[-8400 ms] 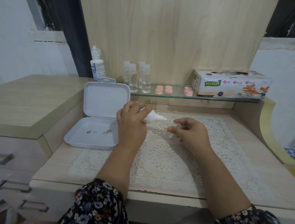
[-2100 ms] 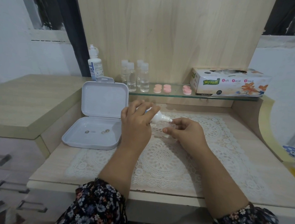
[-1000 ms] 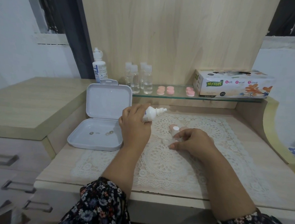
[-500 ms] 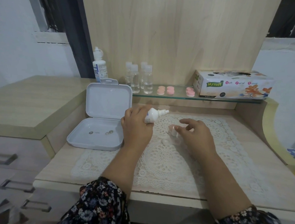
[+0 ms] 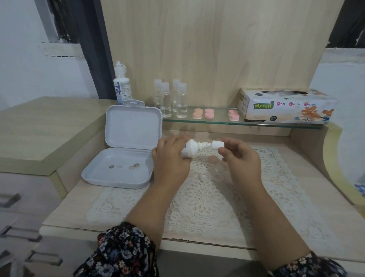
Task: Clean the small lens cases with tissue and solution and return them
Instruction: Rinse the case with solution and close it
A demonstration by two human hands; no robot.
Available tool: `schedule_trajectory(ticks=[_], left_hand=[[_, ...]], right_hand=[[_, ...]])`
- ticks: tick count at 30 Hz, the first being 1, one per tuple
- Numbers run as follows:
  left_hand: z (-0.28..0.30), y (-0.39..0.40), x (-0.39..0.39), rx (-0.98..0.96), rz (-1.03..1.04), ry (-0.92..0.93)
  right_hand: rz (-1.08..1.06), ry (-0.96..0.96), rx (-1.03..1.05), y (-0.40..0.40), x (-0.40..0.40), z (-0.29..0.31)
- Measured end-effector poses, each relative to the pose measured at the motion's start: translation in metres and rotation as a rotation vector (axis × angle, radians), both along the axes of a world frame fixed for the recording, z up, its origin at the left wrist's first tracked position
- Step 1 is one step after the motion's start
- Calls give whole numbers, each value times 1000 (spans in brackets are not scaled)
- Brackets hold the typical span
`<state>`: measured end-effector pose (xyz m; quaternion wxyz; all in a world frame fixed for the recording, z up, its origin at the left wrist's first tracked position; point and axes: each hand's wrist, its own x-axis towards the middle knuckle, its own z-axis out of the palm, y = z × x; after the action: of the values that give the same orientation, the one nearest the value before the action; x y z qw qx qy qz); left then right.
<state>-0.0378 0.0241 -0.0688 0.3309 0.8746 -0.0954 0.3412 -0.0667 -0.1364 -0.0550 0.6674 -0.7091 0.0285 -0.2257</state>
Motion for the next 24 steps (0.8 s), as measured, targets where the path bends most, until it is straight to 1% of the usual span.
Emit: schedule_trajectory(ticks=[4,8,14,24], left_hand=[[0,-2,-1,19,-37,12],[0,-1,-1,1,-53,33],[-1,-1,0,-47,-67,52],[-1,-1,1,-36,-77,34]], right_hand=[[39,-28,-62,0,-1,-1],[71,-64,-24,-1,-2,-1],[101,-100,-27,-1,-4,0],[70,-139,-54,0,-3,-1]])
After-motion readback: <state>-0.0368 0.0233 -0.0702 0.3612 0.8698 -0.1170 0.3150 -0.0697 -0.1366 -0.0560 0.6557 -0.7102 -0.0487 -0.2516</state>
